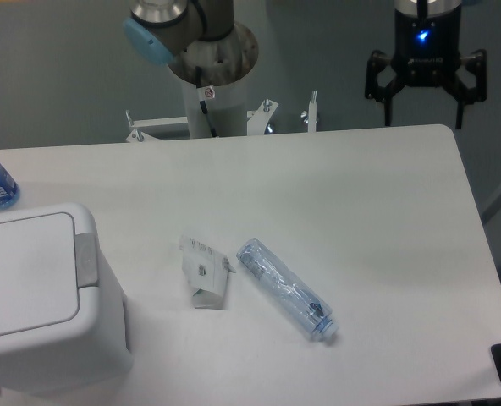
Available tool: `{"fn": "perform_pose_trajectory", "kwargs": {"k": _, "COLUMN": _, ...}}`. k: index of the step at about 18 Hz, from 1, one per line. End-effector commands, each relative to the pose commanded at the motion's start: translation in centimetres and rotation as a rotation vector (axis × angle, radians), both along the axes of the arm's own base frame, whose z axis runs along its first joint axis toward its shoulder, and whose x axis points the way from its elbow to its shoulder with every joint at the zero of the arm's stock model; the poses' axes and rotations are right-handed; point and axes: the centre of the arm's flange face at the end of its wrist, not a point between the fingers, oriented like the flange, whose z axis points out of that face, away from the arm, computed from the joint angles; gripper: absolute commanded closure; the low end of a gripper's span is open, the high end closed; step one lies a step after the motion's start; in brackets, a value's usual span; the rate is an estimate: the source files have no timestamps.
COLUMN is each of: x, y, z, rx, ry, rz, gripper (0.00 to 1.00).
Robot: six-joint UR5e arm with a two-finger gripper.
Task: Open the trash can
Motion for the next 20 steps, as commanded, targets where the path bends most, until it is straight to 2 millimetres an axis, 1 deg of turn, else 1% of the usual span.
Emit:
{"fn": "perform_pose_trajectory", "kwargs": {"k": 2, "x": 0.4, "y": 0.5, "z": 0.0, "rx": 0.009, "ry": -0.005, "rz": -0.002, "gripper": 0.00}}
{"fn": "perform_pose_trajectory", "kwargs": {"k": 6, "x": 2.3, "y": 3.6, "z": 0.4, "rx": 0.063, "ry": -0.044, "rz": 0.089, "gripper": 0.00}}
{"fn": "perform_pose_trajectory", "kwargs": {"k": 9, "x": 3.5, "y": 5.8, "z": -0.2, "rx": 0.087, "ry": -0.065, "rz": 0.116, "gripper": 0.00}}
{"fn": "perform_pose_trajectory", "kwargs": {"k": 13, "x": 4.7, "y": 7.3, "z": -0.4, "rx": 0.109, "ry": -0.092, "rz": 0.156, "gripper": 0.00}}
{"fn": "perform_pose_trajectory", "kwargs": {"k": 15, "x": 5.5, "y": 8.5, "z": 0.0, "rx": 0.135, "ry": -0.110, "rz": 0.196, "gripper": 0.00}}
{"fn": "perform_pose_trajectory", "kwargs": {"k": 17, "x": 7.0, "y": 10.8, "z": -0.3, "rx": 0.171, "ry": -0.159, "rz": 0.224, "gripper": 0.00}}
{"fn": "perform_pose_trajectory", "kwargs": {"k": 19, "x": 7.9, "y": 13.0, "z": -1.7, "rx": 0.201, "ry": -0.231, "rz": 0.277, "gripper": 0.00}}
{"fn": "perform_pose_trajectory", "kwargs": {"k": 20, "x": 8.5, "y": 14.2, "z": -1.9, "rx": 0.216, "ry": -0.248, "rz": 0.292, "gripper": 0.00}}
